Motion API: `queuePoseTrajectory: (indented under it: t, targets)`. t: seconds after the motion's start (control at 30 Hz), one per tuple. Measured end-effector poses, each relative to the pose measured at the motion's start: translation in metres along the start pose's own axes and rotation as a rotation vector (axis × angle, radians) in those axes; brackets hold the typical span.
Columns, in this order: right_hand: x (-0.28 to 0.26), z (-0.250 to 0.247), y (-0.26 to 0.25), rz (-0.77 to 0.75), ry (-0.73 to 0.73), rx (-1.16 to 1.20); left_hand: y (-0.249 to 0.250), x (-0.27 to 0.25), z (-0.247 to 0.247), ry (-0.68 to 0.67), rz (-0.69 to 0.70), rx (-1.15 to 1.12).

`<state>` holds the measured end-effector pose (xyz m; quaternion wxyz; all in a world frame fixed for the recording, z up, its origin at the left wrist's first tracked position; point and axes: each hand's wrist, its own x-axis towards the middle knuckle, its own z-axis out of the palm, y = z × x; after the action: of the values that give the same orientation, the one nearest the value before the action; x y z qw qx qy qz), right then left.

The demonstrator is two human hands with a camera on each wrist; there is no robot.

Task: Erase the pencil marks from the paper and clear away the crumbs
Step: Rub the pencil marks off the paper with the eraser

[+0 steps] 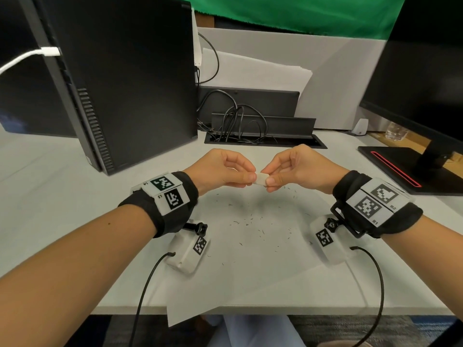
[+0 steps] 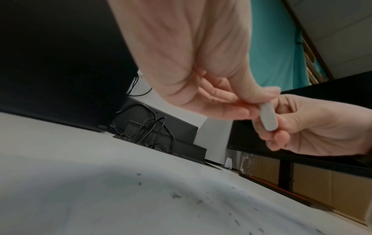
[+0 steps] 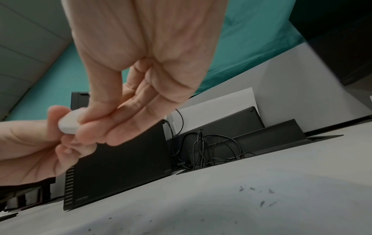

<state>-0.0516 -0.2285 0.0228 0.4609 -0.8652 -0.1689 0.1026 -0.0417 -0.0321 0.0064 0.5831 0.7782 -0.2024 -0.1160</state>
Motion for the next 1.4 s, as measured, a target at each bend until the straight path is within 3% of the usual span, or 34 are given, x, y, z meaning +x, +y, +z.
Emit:
queuePoseTrajectory:
  t: [0.2,0.37,0.53,0.73,0.97,1.27,1.4]
  targets:
    - [0.002,0.0,-0.001,-0.017,0.024,0.018,-0.006,0.0,0.001,-0.038,0.007,0.084]
    - [0.004,0.002,-0.002,-0.041,0.061,-0.027,-0.002,0.001,0.002,0.027,-0.038,-0.025]
    - [0.004,0.008,0.0,-0.091,0.078,-0.097,-0.003,-0.001,0.005,0.005,-0.048,-0.014]
    - [0.007,0.006,0.001,-0.062,0.083,0.047,-0.002,-0.002,-0.001,0.019,-0.049,-0.048]
    - [0.003,0.01,0.002,-0.071,-0.009,0.13,-0.004,-0.002,-0.004,0.055,-0.062,-0.067]
    - [0.01,0.01,-0.003,-0.148,0.175,0.037,-0.003,0.0,-0.008,0.092,-0.07,-0.093]
    - [0.013,0.009,-0.001,-0.118,0.126,0.123,0.0,0.001,-0.01,0.116,-0.054,-0.072]
